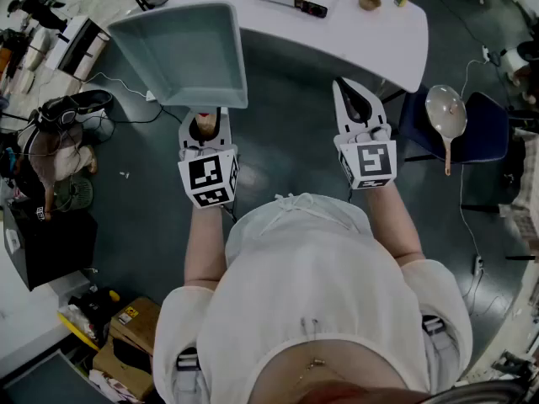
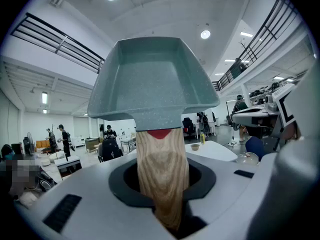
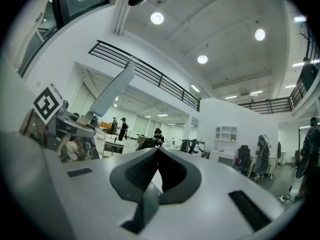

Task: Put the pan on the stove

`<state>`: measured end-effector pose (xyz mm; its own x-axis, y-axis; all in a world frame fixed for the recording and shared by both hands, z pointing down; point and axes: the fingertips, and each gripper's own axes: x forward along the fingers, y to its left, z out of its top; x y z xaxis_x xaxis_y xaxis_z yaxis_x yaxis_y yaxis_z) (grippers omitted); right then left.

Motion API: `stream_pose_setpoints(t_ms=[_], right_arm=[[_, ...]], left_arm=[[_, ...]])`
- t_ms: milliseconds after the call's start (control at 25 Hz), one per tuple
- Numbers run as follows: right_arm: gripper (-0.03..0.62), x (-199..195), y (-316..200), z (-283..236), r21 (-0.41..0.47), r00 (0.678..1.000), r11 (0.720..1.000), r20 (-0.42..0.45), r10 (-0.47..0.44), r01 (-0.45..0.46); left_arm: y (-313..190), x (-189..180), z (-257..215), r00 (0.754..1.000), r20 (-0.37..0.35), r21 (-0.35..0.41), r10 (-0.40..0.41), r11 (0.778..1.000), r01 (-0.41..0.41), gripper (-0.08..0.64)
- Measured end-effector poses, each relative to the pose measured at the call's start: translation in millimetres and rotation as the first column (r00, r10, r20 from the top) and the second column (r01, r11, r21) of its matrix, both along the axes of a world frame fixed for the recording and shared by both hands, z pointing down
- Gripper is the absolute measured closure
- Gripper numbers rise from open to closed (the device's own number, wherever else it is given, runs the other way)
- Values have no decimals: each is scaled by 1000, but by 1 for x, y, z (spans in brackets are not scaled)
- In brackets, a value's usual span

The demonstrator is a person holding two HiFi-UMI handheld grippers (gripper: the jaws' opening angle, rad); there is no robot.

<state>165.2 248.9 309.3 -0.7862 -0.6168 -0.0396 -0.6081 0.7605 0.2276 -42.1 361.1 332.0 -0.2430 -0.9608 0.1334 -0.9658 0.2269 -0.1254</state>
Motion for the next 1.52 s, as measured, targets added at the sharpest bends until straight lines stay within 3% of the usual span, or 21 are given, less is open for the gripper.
stream_pose_setpoints(t_ms=[480,1000,1280,1520], right_arm=[[589,-18,11,2,-7,1000,1000,7,23,-23],[586,-44,14,17,-18,999,999,-16,47,-47],[586,-57,-32,27,-21,1000,1000,-6,13,-14],[586,-79,-105,28,-19,999,999,20,-30,30]], left_arm=[[8,-19,-3,1000,12,11,22,1000,-22,448],[8,-44,15,998,-32,-15,51,999,-52,448],[-26,-53,23,1000,-16,-29,18,999,-18,448],[-83,-68,20,999,17,-37,-36,999,37,448]])
